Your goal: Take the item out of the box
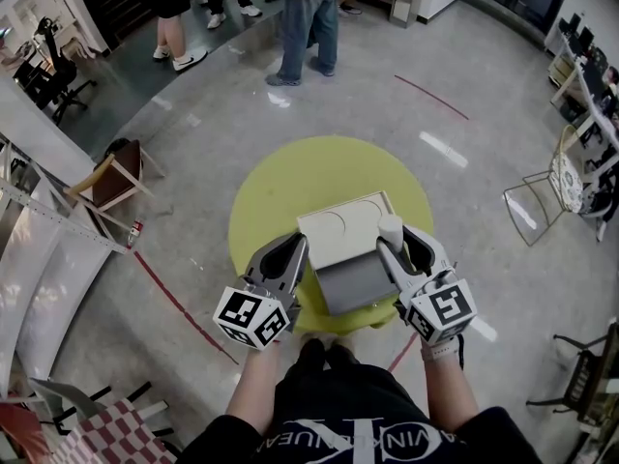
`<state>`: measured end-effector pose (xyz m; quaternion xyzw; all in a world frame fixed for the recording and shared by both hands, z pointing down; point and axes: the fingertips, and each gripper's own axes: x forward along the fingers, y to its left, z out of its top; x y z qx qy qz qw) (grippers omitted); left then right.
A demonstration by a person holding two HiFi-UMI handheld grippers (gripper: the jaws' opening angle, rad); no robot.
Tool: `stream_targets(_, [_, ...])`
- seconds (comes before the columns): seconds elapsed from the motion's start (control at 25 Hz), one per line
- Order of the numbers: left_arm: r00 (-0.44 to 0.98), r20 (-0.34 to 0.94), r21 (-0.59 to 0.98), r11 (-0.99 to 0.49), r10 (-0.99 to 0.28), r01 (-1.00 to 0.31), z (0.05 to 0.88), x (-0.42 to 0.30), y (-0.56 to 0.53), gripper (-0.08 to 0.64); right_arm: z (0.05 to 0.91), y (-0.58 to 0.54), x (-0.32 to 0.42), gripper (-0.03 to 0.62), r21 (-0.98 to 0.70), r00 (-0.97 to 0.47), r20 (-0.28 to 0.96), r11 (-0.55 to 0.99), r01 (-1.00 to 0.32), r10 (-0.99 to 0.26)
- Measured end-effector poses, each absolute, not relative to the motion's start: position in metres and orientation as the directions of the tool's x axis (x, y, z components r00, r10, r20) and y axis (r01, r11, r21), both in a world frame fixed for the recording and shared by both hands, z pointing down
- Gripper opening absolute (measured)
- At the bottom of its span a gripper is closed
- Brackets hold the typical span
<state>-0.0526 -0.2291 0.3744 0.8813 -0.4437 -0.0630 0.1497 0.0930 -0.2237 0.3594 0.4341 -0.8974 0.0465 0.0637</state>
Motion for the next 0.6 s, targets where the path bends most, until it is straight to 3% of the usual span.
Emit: stream_targets(0.6, [0.605,0.025,0.329,-0.565,-0.796,-0.756,0.3775,-0.0489,-0.2298,0.025,0.3617,-0.2236,0.0952,0.161,-0.019,-0.611,0.167,0.617,-0.787,-0.774])
